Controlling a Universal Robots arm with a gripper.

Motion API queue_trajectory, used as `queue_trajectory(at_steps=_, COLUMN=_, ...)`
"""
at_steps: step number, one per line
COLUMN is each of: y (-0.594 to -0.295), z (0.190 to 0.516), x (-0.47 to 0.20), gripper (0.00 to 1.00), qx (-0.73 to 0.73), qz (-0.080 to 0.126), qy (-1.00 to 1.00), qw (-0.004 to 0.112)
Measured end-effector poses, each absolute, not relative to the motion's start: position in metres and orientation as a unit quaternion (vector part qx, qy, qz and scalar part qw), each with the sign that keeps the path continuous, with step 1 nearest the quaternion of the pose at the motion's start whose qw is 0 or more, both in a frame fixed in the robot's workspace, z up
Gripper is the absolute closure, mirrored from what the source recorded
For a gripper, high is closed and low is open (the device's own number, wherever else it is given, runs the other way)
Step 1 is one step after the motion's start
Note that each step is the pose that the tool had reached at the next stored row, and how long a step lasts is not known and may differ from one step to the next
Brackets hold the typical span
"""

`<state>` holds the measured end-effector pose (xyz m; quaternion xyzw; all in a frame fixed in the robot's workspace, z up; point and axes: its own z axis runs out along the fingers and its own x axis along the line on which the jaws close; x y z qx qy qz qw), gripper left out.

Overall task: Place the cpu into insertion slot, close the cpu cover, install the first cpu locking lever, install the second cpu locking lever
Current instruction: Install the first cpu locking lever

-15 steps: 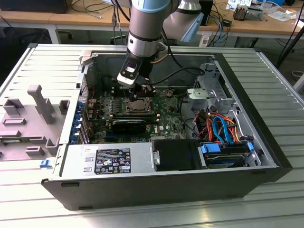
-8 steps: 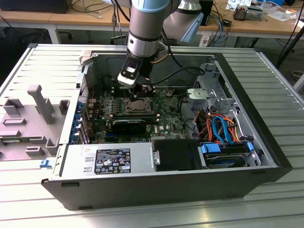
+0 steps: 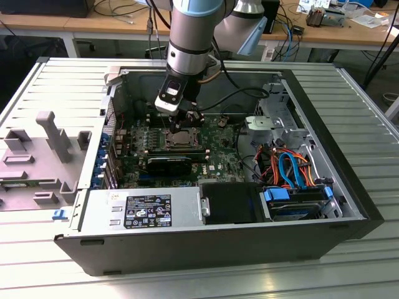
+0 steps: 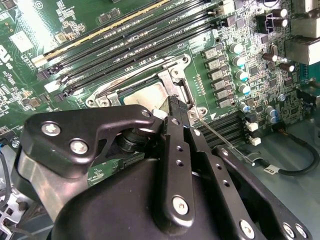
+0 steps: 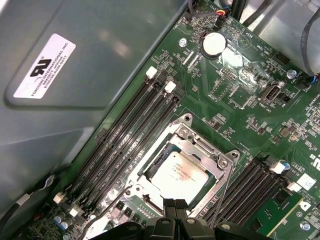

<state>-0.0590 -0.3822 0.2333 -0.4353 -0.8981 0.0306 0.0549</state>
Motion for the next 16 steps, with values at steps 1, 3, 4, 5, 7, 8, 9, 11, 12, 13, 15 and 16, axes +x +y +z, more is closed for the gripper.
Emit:
queue_trajectory(at_steps=1, y=-0.3822, z=0.2333, x=-0.059, gripper=0.89, qx=-0.435, qz=0.031, qy=-0.898, qw=0.055)
queue_trajectory(at_steps=3, y=-0.3822, z=0.2333, x=-0.059, gripper=0.89, qx=-0.433, qz=0.031, qy=-0.899, qw=0.055)
queue_trajectory(at_steps=4, y=-0.3822, z=0.2333, x=-0.059, gripper=0.89, qx=-0.433, qz=0.031, qy=-0.899, qw=0.055)
queue_trajectory(at_steps=5, y=-0.3822, z=0.2333, x=-0.059, gripper=0.89, qx=-0.432, qz=0.031, qy=-0.9, qw=0.055)
queue_trajectory(at_steps=7, y=-0.3822, z=0.2333, x=-0.059, gripper=0.89, qx=-0.43, qz=0.031, qy=-0.901, qw=0.055)
queue_trajectory(at_steps=8, y=-0.3822, z=0.2333, x=-0.059, gripper=0.89, qx=-0.428, qz=0.031, qy=-0.901, qw=0.055)
queue_trajectory(at_steps=9, y=-0.3822, z=0.2333, x=-0.059, gripper=0.89, qx=-0.427, qz=0.031, qy=-0.902, qw=0.055)
queue_trajectory(at_steps=11, y=-0.3822, z=0.2333, x=-0.059, gripper=0.89, qx=-0.426, qz=0.031, qy=-0.902, qw=0.055)
queue_trajectory(at_steps=12, y=-0.3822, z=0.2333, x=-0.059, gripper=0.89, qx=-0.425, qz=0.031, qy=-0.903, qw=0.055)
queue_trajectory(at_steps=13, y=-0.3822, z=0.2333, x=-0.059, gripper=0.89, qx=-0.424, qz=0.031, qy=-0.903, qw=0.055)
queue_trajectory(at_steps=15, y=-0.3822, z=0.2333, x=-0.059, gripper=0.89, qx=-0.422, qz=0.031, qy=-0.904, qw=0.054)
queue_trajectory(at_steps=16, y=-0.3822, z=0.2333, x=-0.059, gripper=0.89, qx=-0.421, qz=0.032, qy=-0.905, qw=0.054)
